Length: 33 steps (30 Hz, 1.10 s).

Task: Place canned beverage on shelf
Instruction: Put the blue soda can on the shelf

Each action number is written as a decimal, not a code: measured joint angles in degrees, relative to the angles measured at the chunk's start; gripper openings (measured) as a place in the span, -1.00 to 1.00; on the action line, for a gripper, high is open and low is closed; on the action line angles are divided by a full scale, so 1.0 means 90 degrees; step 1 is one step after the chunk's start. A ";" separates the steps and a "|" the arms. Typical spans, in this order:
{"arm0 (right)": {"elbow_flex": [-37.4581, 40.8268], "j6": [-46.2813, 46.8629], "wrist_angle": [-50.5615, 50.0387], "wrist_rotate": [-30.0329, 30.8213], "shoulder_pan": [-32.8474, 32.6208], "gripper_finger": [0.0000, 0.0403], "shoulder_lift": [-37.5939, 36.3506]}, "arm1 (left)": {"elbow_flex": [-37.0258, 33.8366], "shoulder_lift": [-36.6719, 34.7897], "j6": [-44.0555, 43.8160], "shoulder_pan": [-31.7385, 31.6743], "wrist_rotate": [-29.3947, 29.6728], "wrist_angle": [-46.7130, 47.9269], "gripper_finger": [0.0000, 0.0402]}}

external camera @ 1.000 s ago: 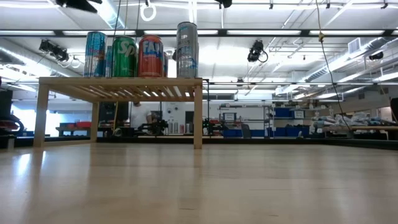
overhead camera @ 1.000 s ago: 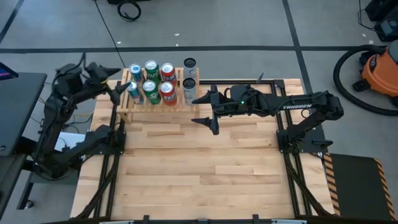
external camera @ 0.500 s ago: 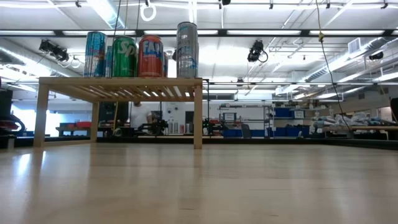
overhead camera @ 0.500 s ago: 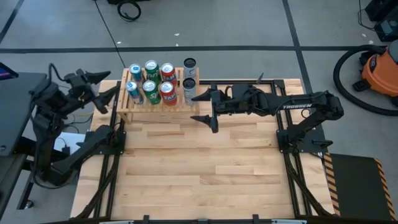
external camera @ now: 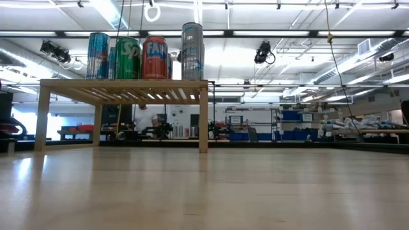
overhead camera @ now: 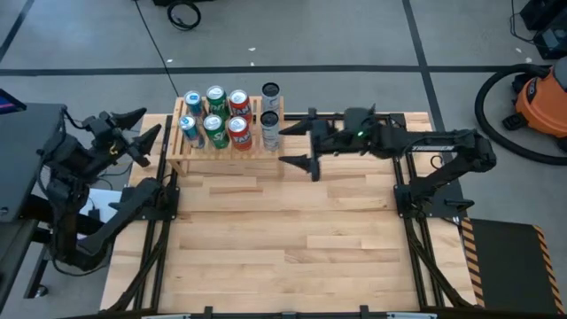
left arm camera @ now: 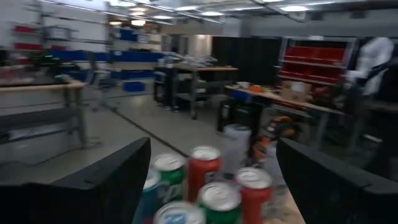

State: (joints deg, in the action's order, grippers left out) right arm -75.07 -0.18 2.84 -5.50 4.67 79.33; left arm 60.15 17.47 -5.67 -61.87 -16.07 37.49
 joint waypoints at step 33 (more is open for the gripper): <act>0.4478 0.0236 0.1744 -0.0085 0.0248 0.76 -0.4037 | -0.3576 -0.1580 -0.0770 0.0000 0.1849 -0.2154 0.74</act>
State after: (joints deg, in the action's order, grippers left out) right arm -34.76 1.94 18.53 -6.26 6.90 43.00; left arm 27.96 3.25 -12.60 -61.87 0.57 18.10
